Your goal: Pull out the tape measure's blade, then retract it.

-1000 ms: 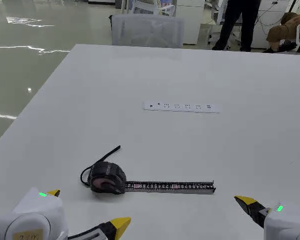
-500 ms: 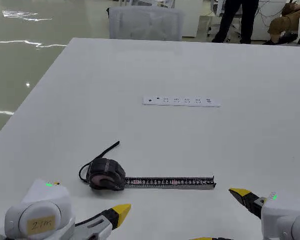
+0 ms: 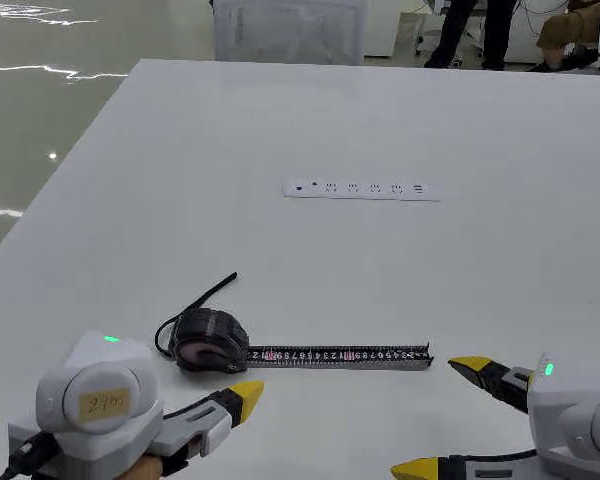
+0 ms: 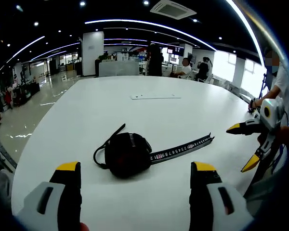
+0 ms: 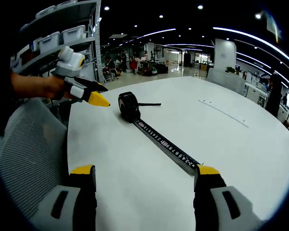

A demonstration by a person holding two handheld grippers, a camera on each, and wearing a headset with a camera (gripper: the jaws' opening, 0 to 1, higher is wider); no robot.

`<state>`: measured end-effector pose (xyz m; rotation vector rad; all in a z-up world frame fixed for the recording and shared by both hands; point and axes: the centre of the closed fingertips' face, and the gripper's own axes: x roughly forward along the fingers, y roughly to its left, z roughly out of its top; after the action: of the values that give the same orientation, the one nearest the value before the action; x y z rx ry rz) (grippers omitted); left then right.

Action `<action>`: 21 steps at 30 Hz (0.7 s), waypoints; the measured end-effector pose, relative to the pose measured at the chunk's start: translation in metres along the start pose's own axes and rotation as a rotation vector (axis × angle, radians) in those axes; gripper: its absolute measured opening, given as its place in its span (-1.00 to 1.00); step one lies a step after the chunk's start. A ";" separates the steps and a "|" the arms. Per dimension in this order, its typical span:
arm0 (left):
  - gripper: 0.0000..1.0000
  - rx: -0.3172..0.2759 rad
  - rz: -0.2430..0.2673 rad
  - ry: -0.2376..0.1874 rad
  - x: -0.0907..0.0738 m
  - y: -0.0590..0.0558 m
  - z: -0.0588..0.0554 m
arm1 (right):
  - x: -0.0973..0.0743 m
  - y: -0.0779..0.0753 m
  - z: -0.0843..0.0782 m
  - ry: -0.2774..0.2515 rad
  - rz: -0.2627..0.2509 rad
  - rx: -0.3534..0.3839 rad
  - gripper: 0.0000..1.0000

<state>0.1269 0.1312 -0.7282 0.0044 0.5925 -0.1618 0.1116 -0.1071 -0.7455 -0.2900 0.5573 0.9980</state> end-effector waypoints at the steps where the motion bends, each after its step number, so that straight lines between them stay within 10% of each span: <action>1: 0.83 -0.006 0.002 0.003 0.001 0.000 0.000 | 0.000 -0.001 0.001 0.004 0.009 -0.010 0.69; 21: 0.75 -0.076 0.073 0.010 0.017 0.008 0.000 | 0.006 -0.034 -0.007 0.091 0.122 -0.167 0.32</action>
<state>0.1415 0.1362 -0.7379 -0.0465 0.6076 -0.0690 0.1410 -0.1245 -0.7554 -0.4560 0.5808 1.1557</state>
